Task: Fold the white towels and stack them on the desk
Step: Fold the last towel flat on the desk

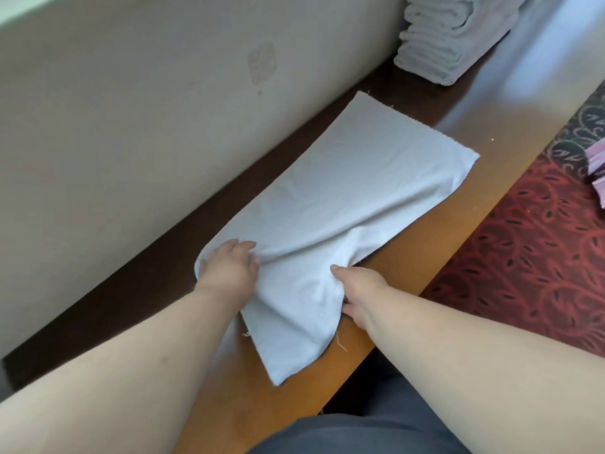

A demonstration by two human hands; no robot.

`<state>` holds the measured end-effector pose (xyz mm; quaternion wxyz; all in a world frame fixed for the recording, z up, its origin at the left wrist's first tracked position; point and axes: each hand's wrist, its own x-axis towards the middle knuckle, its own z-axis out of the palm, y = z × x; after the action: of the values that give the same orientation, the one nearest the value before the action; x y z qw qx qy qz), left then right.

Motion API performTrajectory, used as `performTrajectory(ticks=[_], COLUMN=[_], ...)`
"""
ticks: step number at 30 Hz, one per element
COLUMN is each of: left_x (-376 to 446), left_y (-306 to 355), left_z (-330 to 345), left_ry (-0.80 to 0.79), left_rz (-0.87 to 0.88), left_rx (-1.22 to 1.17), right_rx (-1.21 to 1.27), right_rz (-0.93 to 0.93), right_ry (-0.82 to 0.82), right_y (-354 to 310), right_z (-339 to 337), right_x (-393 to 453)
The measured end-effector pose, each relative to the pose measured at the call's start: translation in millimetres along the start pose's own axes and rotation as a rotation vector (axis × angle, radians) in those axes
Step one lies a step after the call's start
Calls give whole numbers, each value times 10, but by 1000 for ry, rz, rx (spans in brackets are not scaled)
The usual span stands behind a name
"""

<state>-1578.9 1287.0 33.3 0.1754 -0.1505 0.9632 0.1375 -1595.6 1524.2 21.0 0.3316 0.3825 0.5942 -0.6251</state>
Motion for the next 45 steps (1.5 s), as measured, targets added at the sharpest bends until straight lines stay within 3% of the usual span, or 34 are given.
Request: performTrajectory(ticks=[5, 8, 10, 12, 16, 20, 22, 26, 28, 30, 34, 38, 41, 45], left_x=[-103, -124, -93, -58, 22, 127, 175, 144, 52, -32, -118, -256, -374, -532], left_y=[-381, -593, -655, -661, -642, -791, -830, -749, -761, -798, -852, -947, -956, -1068], left_z=[-145, -168, -175, -187, -228, -297, -315, -317, -282, -259, -257, -177, -97, 23], left_ry=[98, 76, -54, -122, -87, 95, 106, -207, -291, -244, -140, -130, -165, 35], left_rz=[-242, -426, -498, -486, -459, -500, -506, -635, -575, -489, -471, -502, -404, -389], left_rx=[-76, -156, -236, -264, -211, -337, -388, -498, -387, -268, -274, -463, -276, -355], right_rx=[31, 22, -30, -71, -121, 150, 251, 134, -37, -100, -19, 1, -88, -190], right_rz=[-84, 16, 63, 113, 242, 183, 146, 231, 263, 286, 378, 385, 364, 441], right_ry=[117, 22, -64, -103, -160, 48, 94, -120, -209, -226, -204, -248, -232, -237], right_y=[257, 522, 690, 804, 943, 1054, 1083, 1165, 1218, 1283, 1412, 1518, 1546, 1600], right_z=[74, 24, 27, 52, 115, 182, 225, 292, 313, 319, 307, 357, 407, 401], right_x=[-162, -348, -435, -495, -632, -723, -776, -904, -921, -925, -950, -1013, -1031, -1101])
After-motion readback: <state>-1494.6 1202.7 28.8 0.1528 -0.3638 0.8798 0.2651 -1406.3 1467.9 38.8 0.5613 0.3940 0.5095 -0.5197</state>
